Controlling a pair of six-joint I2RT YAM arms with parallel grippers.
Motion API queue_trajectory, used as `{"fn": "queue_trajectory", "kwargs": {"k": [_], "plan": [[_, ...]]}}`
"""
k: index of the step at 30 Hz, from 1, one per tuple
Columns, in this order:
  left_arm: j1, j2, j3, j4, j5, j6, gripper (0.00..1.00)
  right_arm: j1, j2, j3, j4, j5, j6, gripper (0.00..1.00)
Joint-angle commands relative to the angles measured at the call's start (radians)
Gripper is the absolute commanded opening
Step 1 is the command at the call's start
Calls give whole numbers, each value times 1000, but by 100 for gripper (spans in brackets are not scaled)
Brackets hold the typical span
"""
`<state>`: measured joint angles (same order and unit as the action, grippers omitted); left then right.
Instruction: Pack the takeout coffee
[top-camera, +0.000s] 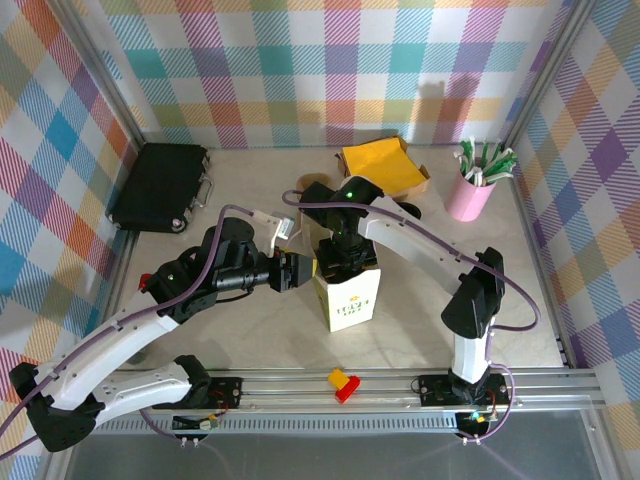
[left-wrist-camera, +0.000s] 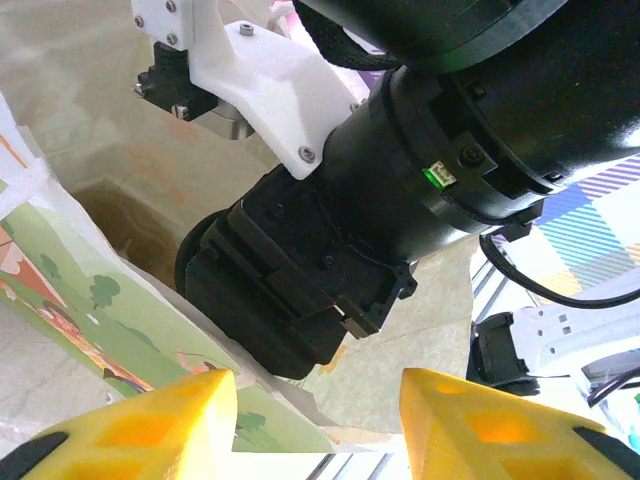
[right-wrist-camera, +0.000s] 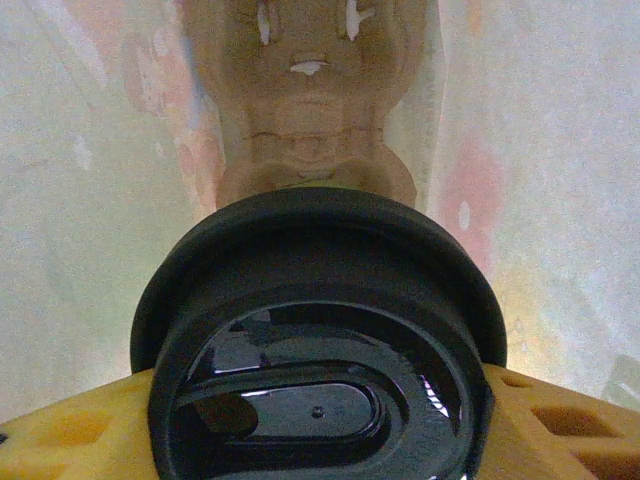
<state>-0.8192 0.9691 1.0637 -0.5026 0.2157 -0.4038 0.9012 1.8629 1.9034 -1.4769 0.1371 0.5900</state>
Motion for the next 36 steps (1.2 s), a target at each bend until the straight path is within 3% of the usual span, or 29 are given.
{"fn": "queue_trajectory", "kwargs": {"k": [1, 36], "plan": [[10, -9, -10, -2, -4, -7, 47, -4, 12, -12, -4, -7, -2, 48], [17, 11, -8, 7, 7, -7, 47, -4, 15, -49, 13, 7, -70, 48]]}}
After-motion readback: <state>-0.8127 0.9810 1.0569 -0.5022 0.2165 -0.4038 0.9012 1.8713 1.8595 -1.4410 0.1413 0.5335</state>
